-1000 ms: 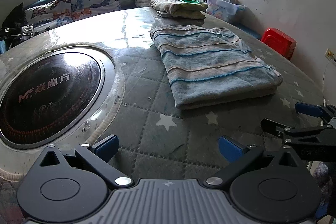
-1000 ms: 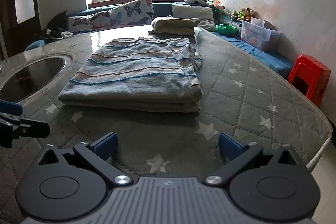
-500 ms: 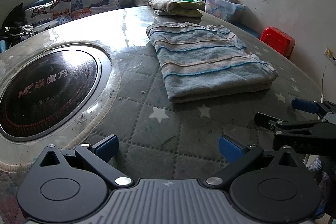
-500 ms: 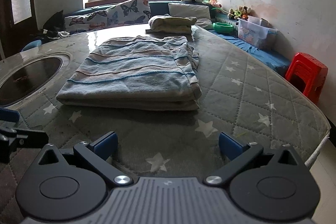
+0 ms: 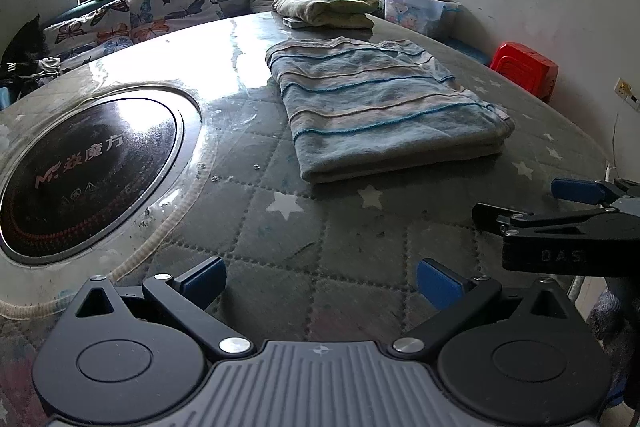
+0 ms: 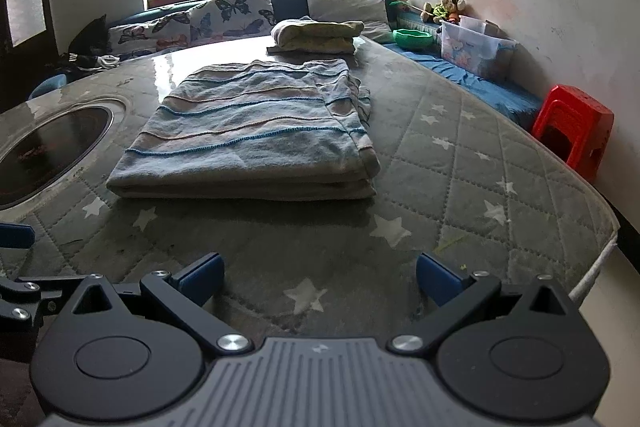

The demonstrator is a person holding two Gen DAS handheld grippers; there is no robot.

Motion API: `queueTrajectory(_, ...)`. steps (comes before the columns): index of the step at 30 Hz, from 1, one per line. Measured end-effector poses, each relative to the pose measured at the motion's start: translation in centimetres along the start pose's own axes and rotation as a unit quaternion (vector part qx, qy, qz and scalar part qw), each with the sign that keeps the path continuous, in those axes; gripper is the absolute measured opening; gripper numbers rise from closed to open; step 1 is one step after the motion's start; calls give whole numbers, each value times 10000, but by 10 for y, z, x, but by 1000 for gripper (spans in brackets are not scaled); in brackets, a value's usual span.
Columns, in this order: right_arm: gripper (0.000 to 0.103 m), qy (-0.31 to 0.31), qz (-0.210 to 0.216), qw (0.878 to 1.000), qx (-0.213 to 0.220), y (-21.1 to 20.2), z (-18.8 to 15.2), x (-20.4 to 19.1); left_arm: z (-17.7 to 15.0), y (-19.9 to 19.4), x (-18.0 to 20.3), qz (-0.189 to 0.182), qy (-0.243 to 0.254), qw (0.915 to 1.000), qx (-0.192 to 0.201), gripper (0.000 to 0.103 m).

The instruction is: Fold towel

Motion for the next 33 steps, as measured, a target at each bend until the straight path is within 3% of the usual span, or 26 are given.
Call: queueTrajectory(33,103,187,-121,9996,158,-26,1,-1,-4,-24,14,-29,151,9996,247,103)
Point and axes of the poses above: each gripper's, at about its wrist camera, not at the fingertips, and y roughly the way its jaws point, x to its right, z to its top, the point moved 5 cm from there along y, roughly the way its jaws point, and after that the axes turned 1 degree about -y, right-handed, at the moved point
